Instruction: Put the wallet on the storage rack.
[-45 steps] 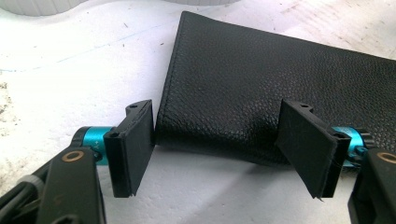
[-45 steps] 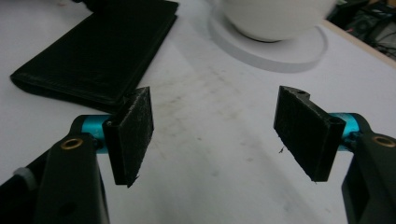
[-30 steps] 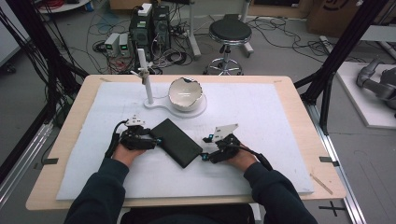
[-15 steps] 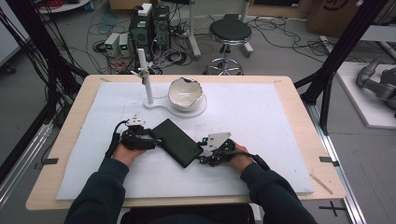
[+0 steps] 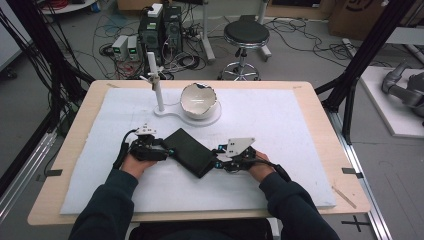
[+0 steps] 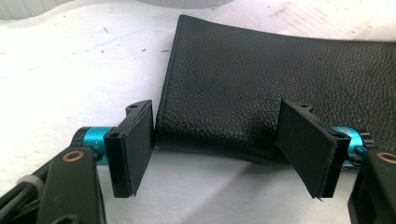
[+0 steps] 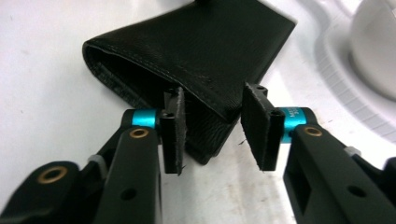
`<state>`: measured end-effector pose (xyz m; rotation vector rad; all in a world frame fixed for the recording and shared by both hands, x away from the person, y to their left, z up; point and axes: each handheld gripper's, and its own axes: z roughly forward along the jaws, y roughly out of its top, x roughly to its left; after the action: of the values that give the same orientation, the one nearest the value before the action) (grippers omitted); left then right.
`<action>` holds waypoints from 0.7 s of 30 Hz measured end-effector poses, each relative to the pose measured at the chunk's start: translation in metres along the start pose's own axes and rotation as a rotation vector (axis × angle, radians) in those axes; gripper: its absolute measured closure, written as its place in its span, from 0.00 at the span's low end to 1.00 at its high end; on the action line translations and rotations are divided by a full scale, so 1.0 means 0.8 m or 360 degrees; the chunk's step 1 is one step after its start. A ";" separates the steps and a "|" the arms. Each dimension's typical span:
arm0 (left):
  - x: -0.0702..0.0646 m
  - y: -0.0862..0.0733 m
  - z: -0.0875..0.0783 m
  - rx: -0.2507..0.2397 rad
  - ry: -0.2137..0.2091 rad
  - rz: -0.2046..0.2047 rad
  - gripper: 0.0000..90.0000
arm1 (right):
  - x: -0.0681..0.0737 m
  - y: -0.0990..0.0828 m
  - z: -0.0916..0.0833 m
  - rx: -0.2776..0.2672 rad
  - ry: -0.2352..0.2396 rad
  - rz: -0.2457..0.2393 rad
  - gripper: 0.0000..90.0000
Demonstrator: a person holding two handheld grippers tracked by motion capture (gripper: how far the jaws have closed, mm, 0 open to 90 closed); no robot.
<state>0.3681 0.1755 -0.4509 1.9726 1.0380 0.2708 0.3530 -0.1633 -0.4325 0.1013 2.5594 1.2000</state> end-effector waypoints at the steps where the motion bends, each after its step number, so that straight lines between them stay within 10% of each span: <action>1: 0.000 0.000 0.000 -0.0005 0.0000 0.0002 0.31 | -0.001 0.001 -0.002 -0.0010 0.0000 -0.0007 0.73; 5: -0.001 0.001 -0.005 -0.0018 0.0021 0.0077 0.32 | -0.005 0.003 -0.012 -0.0042 -0.0019 0.0026 1.00; 8: -0.003 0.002 -0.007 -0.0043 0.0036 0.0099 0.36 | -0.017 0.005 -0.030 -0.0216 -0.0062 0.0127 1.00; 11: -0.002 0.002 -0.005 -0.0038 0.0035 0.0093 0.36 | -0.018 0.004 -0.032 -0.0209 -0.0061 0.0133 1.00; 18: -0.002 0.001 -0.004 -0.0028 0.0035 0.0090 0.36 | -0.011 -0.003 -0.010 -0.0039 -0.0035 0.0035 0.47; 21: -0.001 0.001 -0.004 -0.0024 0.0036 0.0093 0.36 | -0.008 -0.004 -0.010 -0.0022 -0.0021 -0.0020 0.44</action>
<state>0.3662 0.1765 -0.4478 1.9928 0.9912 0.3325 0.3571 -0.1724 -0.4288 0.0902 2.5362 1.2080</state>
